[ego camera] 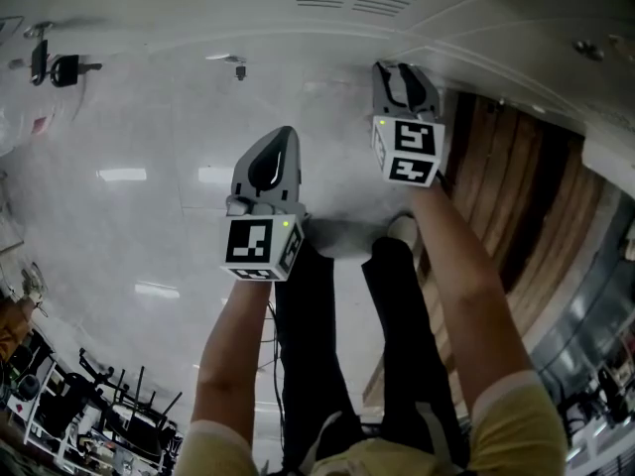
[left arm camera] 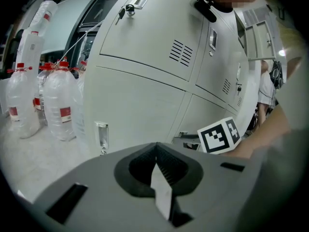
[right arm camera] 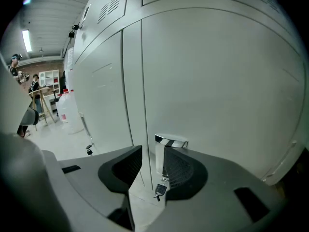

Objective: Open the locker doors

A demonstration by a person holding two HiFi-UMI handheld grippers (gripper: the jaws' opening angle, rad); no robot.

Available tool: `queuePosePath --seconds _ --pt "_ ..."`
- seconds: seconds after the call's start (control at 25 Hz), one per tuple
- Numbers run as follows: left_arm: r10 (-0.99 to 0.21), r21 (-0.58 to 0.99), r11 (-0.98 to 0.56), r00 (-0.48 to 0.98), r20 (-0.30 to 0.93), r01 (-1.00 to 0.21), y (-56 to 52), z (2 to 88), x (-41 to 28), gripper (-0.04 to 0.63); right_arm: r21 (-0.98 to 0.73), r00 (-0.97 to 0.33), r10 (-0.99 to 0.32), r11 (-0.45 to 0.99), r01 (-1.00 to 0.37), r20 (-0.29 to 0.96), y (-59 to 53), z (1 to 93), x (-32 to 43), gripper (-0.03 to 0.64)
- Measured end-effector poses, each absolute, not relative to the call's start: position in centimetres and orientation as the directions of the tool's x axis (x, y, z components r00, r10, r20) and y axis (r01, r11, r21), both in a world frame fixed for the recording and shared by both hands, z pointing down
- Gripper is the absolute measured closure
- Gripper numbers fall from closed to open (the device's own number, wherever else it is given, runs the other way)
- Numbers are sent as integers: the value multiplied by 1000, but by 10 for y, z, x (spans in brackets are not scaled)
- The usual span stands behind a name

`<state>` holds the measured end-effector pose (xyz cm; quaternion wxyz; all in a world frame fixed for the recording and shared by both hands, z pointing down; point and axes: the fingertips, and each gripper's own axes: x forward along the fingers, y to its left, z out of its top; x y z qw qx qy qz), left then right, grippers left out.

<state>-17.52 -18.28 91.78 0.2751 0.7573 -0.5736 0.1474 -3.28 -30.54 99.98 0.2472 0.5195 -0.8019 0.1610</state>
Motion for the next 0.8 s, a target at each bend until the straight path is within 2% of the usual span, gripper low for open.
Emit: queuePosePath --seconds 0.8 --pt "-767 247 -250 347 539 -936 -163 902 -154 592 -58 -354 -703 408 -911 616 -239 993 -26 496"
